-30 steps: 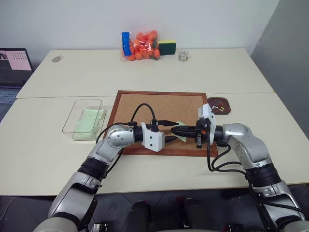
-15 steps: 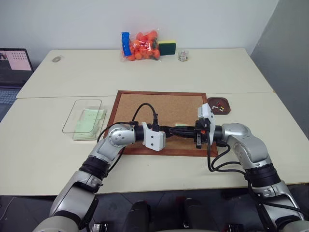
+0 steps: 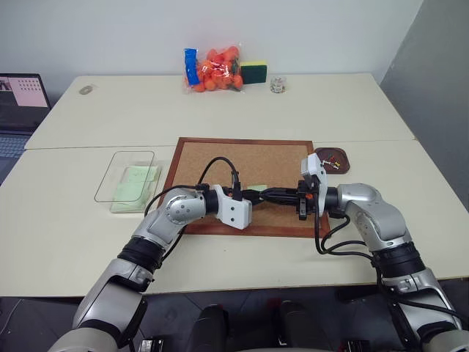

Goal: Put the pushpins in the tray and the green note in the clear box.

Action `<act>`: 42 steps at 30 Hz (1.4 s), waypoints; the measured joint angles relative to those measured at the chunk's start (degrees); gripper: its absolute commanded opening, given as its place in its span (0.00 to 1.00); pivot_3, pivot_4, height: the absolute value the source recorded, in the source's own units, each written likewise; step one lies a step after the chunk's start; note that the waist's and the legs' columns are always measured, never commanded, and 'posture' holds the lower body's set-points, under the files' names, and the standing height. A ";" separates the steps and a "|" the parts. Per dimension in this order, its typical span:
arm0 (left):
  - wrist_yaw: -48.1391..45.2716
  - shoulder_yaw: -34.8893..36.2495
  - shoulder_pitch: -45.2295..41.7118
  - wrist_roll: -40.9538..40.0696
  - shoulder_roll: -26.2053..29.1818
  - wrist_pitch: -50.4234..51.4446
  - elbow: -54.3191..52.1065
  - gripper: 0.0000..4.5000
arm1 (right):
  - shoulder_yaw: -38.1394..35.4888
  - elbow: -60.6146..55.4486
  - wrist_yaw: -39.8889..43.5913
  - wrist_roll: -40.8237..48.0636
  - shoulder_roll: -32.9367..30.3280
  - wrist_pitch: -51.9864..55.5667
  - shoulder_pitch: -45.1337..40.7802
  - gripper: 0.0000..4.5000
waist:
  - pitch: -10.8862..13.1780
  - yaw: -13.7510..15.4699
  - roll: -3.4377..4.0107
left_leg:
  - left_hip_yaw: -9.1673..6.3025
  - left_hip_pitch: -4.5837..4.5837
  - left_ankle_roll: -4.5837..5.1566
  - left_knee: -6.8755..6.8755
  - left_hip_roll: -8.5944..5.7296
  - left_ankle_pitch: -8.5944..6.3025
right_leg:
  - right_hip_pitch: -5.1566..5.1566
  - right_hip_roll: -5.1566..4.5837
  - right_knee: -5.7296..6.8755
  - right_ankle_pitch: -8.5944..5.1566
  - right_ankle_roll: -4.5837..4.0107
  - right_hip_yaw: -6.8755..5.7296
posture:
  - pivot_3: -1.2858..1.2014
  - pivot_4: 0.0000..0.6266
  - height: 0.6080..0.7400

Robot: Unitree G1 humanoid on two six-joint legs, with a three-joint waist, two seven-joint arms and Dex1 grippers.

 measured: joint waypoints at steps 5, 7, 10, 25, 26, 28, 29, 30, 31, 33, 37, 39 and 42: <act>4.27 0.00 -0.90 5.41 0.89 -1.00 0.01 0.01 | -1.17 2.17 -0.27 -0.18 -0.32 -1.07 -2.12 0.00 | 0.00 0.02 0.00 | -0.01 -0.02 0.00 0.00 0.00 0.00 | 0.00 0.00 0.00 0.01 -0.01 -0.02 | 0.52 0.24 1.00; 6.08 -0.01 -1.34 7.34 1.00 -1.17 0.01 0.01 | -1.23 2.89 -0.27 -0.38 -0.32 -1.41 -3.03 0.00 | 0.00 0.02 0.00 | 0.01 -0.01 0.00 0.00 -0.01 0.00 | 0.00 -0.01 0.00 0.01 -0.02 0.00 | 0.52 0.24 1.00; 7.56 -0.04 -1.66 8.81 1.01 -1.23 0.02 0.01 | -1.47 3.59 -0.28 -0.45 -0.32 -1.98 -3.28 0.00 | 0.00 0.02 0.00 | 0.01 -0.01 0.00 -0.01 -0.01 0.00 | -0.01 -0.01 0.00 0.02 -0.03 0.00 | 0.52 0.24 1.00; 12.93 -0.07 -3.44 11.75 1.00 0.38 1.51 0.01 | -0.76 1.35 -0.04 -0.47 -1.21 -1.62 -0.51 0.00 | 0.00 0.01 0.00 | 0.00 -0.02 0.00 0.00 -0.01 0.00 | 0.00 -0.01 0.03 0.02 -0.04 -0.01 | 0.52 0.24 1.00; 13.89 -0.07 -3.79 12.31 1.04 0.39 1.67 0.01 | -0.74 1.25 -0.04 -0.48 -1.27 -1.32 -0.41 0.00 | 0.00 0.01 0.00 | 0.01 -0.01 0.00 0.00 -0.01 0.00 | -0.01 -0.01 0.04 0.02 -0.04 -0.01 | 0.52 0.24 1.00; 15.15 -0.07 -4.29 13.25 1.24 0.24 1.87 0.01 | -0.74 0.87 -0.04 -0.48 -1.40 -1.23 -0.35 0.00 | 0.00 0.00 0.00 | -0.01 -0.01 0.00 0.00 0.00 0.00 | -0.01 -0.01 0.04 0.02 -0.03 -0.02 | 0.52 0.24 1.00; 15.50 -0.07 -4.62 13.66 1.43 0.00 1.92 0.01 | -0.74 0.81 -0.06 -0.48 -1.40 -1.22 -0.35 0.00 | 0.00 0.00 0.00 | -0.01 0.00 0.00 0.00 0.00 0.00 | 0.00 -0.01 0.04 0.02 -0.03 -0.02 | 0.52 0.24 1.00; 15.87 -0.08 -4.72 13.99 1.60 -0.35 1.93 0.01 | -0.74 0.81 -0.09 -0.47 -1.40 -1.18 -0.35 0.00 | 0.00 0.00 0.00 | 0.00 0.00 0.00 0.00 0.00 0.00 | -0.01 -0.01 0.04 0.02 -0.03 -0.02 | 0.52 0.24 1.00; 16.31 -0.15 -4.74 14.35 1.81 -0.98 1.93 0.01 | -0.75 0.81 -0.12 -0.48 -1.40 -1.15 -0.35 0.00 | 0.00 0.00 0.00 | 0.00 0.00 0.00 0.00 0.00 0.00 | -0.01 -0.01 0.04 0.02 -0.04 -0.02 | 0.52 0.24 1.00; 16.69 -0.50 -4.74 15.37 2.33 -2.17 1.96 0.01 | -0.78 0.93 -0.30 -0.48 -1.34 -1.15 -0.41 0.00 | 0.00 0.00 0.00 | 0.01 -0.01 0.00 0.00 -0.01 0.00 | -0.01 -0.01 0.04 0.03 -0.04 -0.01 | 0.52 0.24 1.00; 18.13 -1.41 -4.82 17.52 3.15 -4.15 2.22 0.01 | -1.02 1.90 -1.32 -0.39 -1.03 -0.76 -1.42 0.00 | 0.00 0.01 0.00 | 0.01 -0.01 0.00 0.01 -0.02 0.00 | -0.01 -0.03 0.04 0.03 -0.04 -0.01 | 0.52 0.24 1.00; 18.74 -1.41 -4.84 17.62 3.28 -4.39 2.39 0.01 | -1.40 1.96 -1.32 -0.31 -1.10 -0.57 -1.75 0.00 | 0.00 0.02 0.00 | 0.00 -0.01 0.00 0.01 -0.01 0.00 | 0.00 -0.03 0.04 0.03 -0.04 -0.02 | 0.52 0.24 1.00; 18.93 -1.40 -4.89 17.59 3.49 -4.03 3.03 0.01 | -2.36 1.99 -1.30 0.05 -1.87 0.25 -2.44 0.00 | 0.00 0.02 0.00 | 0.01 -0.01 0.00 0.01 -0.02 0.00 | -0.01 -0.03 0.04 0.03 -0.04 -0.01 | 0.52 0.24 1.00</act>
